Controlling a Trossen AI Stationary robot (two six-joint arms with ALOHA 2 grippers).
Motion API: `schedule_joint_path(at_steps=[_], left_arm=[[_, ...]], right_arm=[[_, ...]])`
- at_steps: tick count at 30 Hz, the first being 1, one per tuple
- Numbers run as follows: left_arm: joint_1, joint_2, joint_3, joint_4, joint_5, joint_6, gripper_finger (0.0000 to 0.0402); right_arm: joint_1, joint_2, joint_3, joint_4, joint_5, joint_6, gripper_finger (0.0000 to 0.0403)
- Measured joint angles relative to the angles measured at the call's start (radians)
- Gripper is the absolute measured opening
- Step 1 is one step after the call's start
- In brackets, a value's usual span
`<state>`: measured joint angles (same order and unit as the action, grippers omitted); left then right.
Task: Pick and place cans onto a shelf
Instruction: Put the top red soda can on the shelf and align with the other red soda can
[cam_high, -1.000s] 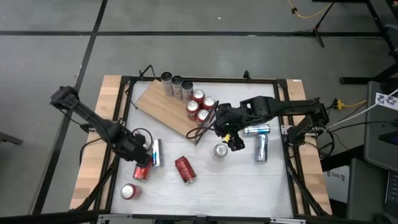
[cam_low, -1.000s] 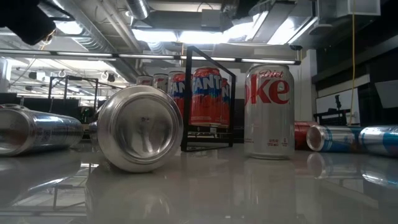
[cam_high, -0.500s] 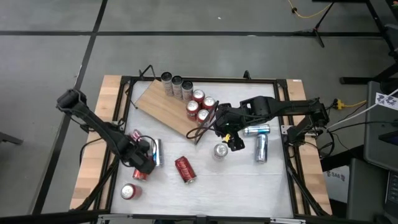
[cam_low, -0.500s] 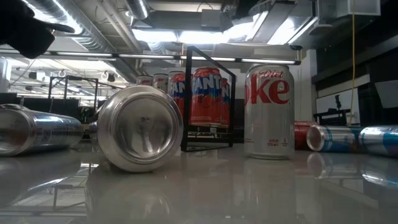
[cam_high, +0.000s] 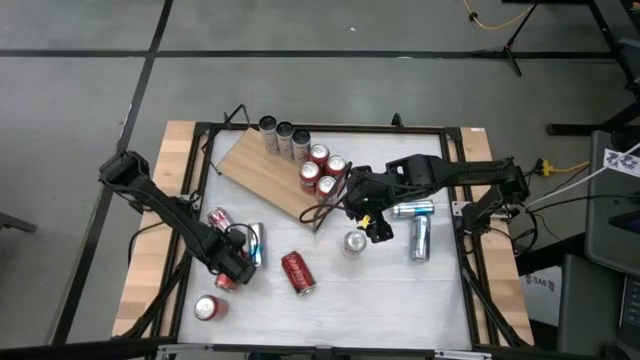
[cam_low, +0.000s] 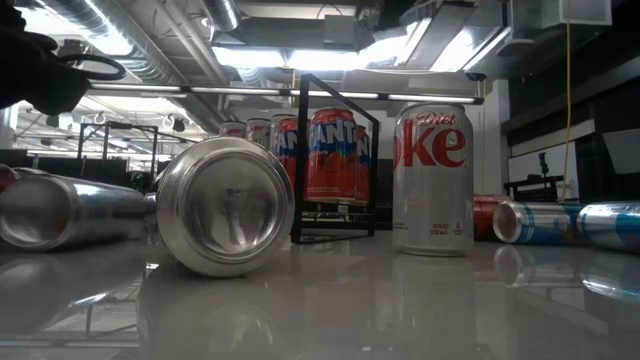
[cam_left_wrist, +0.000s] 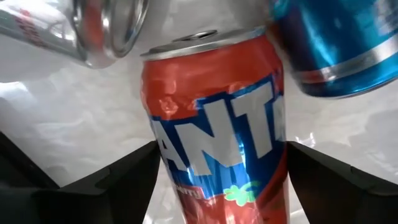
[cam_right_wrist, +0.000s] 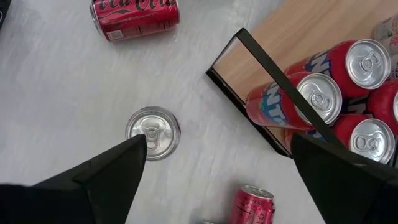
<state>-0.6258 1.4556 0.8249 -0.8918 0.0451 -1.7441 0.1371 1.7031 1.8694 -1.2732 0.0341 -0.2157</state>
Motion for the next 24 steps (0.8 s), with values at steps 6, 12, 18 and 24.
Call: schedule_joint_path(at_steps=[6, 12, 18, 24], left_arm=[[0.0, 0.034, 0.0, 0.004, -0.022, 0.003, 0.0322], [-0.005, 0.041, -0.003, 0.026, -0.092, 0.003, 0.0323], [-0.008, 0.042, -0.004, 0.03, -0.116, 0.002, 0.0323], [-0.009, 0.044, -0.004, 0.036, -0.135, 0.003, 0.0322]], right_arm=[[0.0, 0.0, 0.0, 0.0, 0.0, 0.0, 0.039], [0.0, 0.0, 0.0, 0.0, 0.0, 0.0, 0.039], [0.0, 0.0, 0.0, 0.0, 0.0, 0.0, 0.039], [0.0, 0.0, 0.0, 0.0, 0.0, 0.0, 0.039]])
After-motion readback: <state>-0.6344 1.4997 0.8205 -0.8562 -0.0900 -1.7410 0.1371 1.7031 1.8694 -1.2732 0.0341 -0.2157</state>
